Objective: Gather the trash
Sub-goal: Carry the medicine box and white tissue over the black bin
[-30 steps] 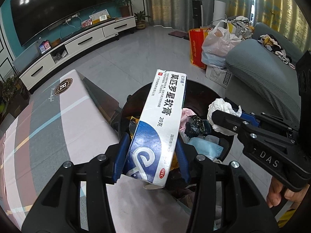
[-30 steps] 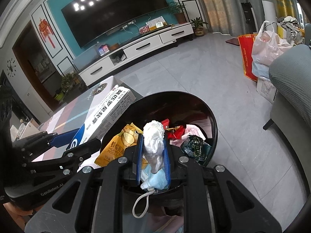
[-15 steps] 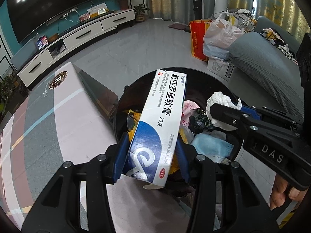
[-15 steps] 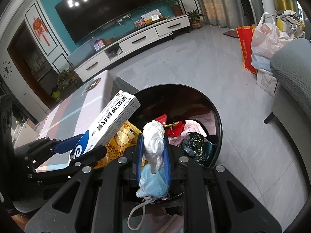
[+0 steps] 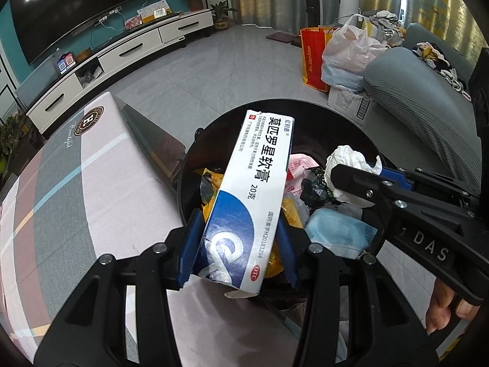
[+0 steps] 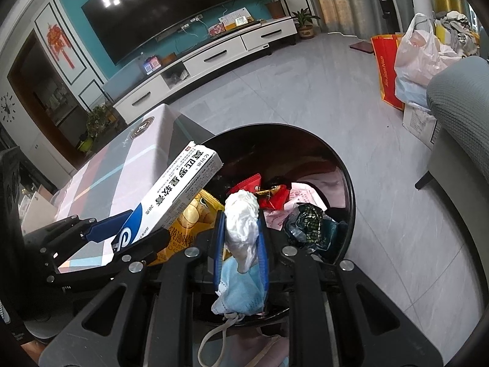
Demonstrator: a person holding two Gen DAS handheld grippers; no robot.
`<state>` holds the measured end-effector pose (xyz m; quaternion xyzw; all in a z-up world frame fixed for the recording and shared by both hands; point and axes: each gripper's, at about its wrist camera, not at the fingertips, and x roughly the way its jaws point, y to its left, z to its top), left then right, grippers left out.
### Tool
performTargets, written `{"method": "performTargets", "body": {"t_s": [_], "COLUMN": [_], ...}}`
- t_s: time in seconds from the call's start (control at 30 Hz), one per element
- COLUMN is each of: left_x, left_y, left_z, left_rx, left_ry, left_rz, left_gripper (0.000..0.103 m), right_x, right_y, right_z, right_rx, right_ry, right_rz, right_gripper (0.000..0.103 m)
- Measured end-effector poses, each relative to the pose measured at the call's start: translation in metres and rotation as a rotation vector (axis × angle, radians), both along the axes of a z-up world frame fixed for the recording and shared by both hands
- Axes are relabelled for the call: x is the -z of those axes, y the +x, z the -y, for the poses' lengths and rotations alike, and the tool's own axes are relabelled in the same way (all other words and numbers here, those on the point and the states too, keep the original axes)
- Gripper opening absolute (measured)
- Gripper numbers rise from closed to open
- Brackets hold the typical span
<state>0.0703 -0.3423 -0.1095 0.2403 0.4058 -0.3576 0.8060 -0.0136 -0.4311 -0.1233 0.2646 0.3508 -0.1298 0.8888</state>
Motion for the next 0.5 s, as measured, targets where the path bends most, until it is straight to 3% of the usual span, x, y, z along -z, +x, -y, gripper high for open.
{"method": "performTargets", "body": {"t_s": [0.5], "left_x": [0.0042], "left_y": [0.0026], "left_z": [0.0008], "left_rx": [-0.005], "left_ry": [0.015], "left_rz": [-0.008], "left_gripper": [0.045], "right_x": [0.0034], "right_y": [0.0042], "right_z": [0.0], "right_rx": [-0.002], "right_ry": [0.004], "right_rz": [-0.013], "right_gripper": [0.021]}}
